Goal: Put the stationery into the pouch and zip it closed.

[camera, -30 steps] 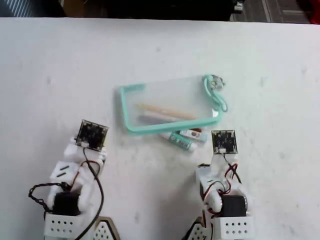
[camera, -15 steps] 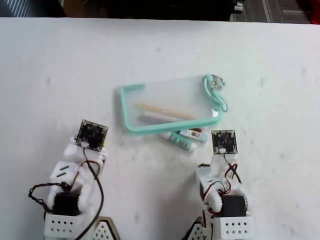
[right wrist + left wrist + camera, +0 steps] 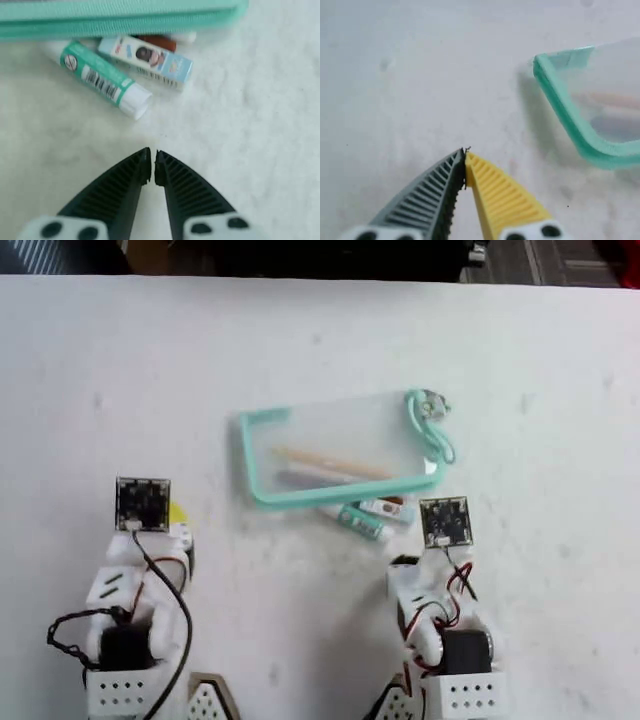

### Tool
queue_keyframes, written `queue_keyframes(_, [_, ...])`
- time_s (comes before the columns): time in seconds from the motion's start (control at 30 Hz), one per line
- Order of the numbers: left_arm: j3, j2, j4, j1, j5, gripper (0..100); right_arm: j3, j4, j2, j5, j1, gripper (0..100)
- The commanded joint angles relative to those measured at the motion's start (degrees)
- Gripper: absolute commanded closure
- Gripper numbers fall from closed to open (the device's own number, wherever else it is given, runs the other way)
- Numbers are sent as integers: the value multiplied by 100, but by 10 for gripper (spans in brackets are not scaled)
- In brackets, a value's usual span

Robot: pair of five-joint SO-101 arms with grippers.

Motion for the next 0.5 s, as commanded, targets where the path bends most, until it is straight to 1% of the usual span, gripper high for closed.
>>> queue_keyframes(0.0, [-88, -57, -167, 119, 62, 976, 53, -716, -40, -70, -48, 981])
queue_keyframes(0.1, [-88, -57, -167, 119, 53, 976, 53, -1420, -40, -53, -92, 981])
queue_keyframes(0.23, [-88, -57, -167, 127, 53, 976, 44, -3705, -40, -88, -488, 981])
queue_keyframes(0.3, [-88, -57, -149, 127, 44, 976, 44, -4347, -22, -88, -716, 981])
queue_keyframes(0.37, [-88, -57, -149, 75, 44, 976, 44, -4338, -22, -88, -866, 981])
queue_keyframes(0.47, [-79, -57, -167, 119, 35, 976, 44, -3714, -22, -88, -919, 981])
